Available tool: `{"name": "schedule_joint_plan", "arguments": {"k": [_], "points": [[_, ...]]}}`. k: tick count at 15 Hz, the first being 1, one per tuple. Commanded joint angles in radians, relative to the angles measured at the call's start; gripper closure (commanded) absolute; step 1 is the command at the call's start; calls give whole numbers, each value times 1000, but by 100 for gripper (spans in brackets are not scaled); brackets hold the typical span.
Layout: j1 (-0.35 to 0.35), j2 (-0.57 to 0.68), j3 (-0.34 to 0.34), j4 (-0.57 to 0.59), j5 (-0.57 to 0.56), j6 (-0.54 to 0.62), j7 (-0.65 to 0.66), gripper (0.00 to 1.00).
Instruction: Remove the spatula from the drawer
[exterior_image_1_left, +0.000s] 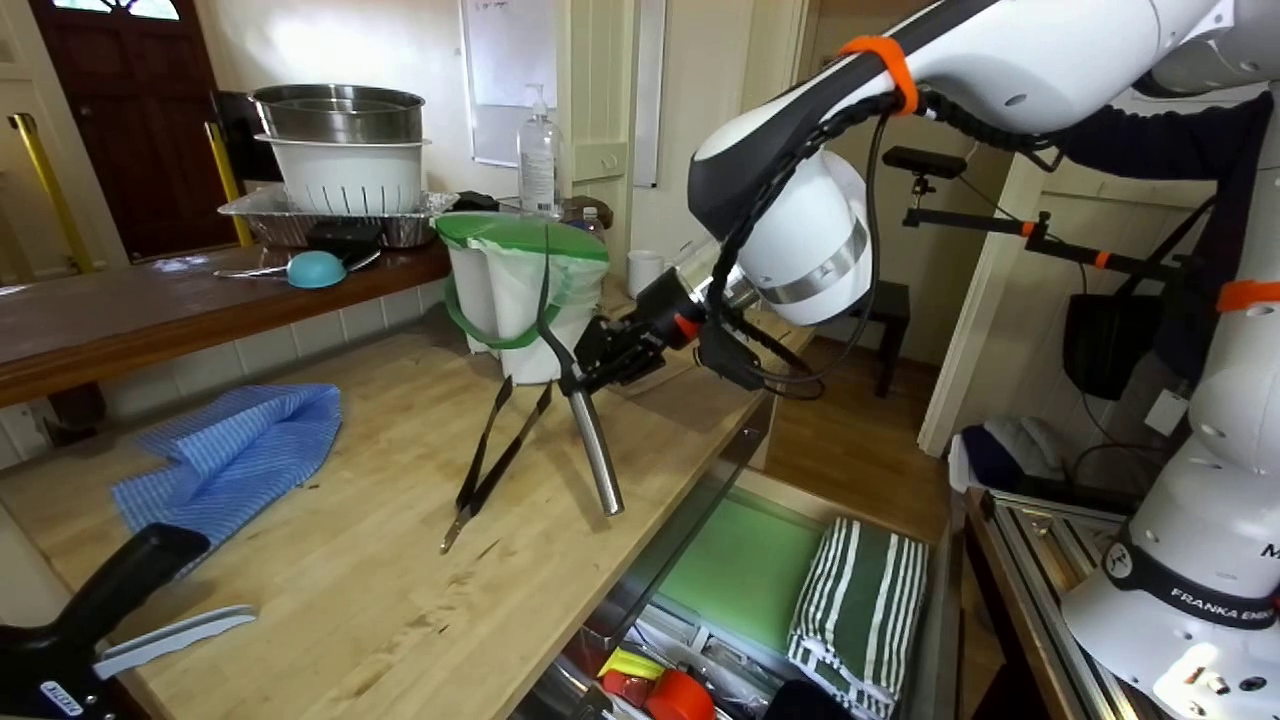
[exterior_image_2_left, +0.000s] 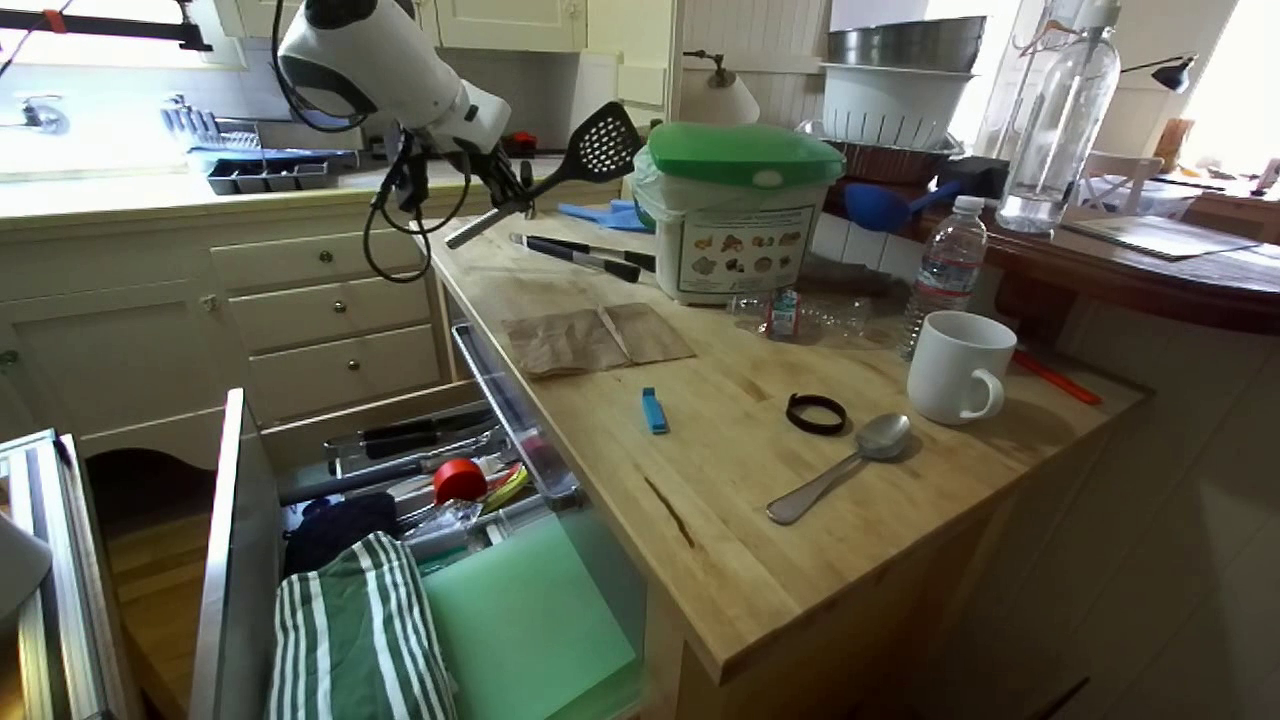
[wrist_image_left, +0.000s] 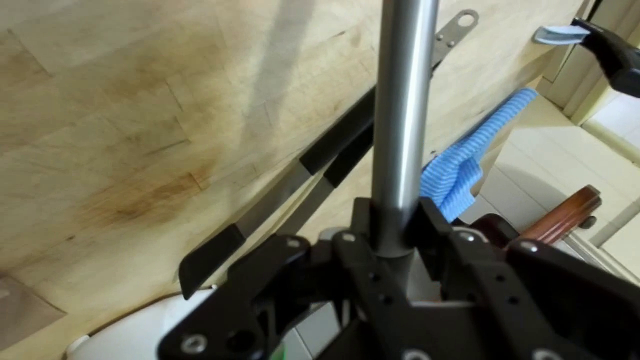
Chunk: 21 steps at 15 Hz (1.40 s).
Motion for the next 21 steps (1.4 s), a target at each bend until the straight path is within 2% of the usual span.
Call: {"name": "schedule_joint_plan", "arguments": {"k": [1, 5, 7, 8, 9, 13, 14, 15, 16, 18, 21], "points": [[162, 72, -140, -5, -81, 32, 69, 93], [310, 119, -258, 51, -148, -14, 83, 93], [338, 149, -276, 105, -146, -36, 100, 93], [362, 157, -293, 124, -145, -36, 118, 48], [384, 161, -313, 138, -147, -40, 130, 48], [432, 148, -344, 171, -133, -18, 157, 18], [453, 124, -358, 149, -132, -9, 168, 12], [503, 78, -409, 89, -144, 0, 195, 3], [564, 27, -470, 15, -151, 16, 227, 0], [652, -46, -535, -106, -119, 74, 244, 0], [791, -120, -618, -267, -10, 187, 168, 0]]}}
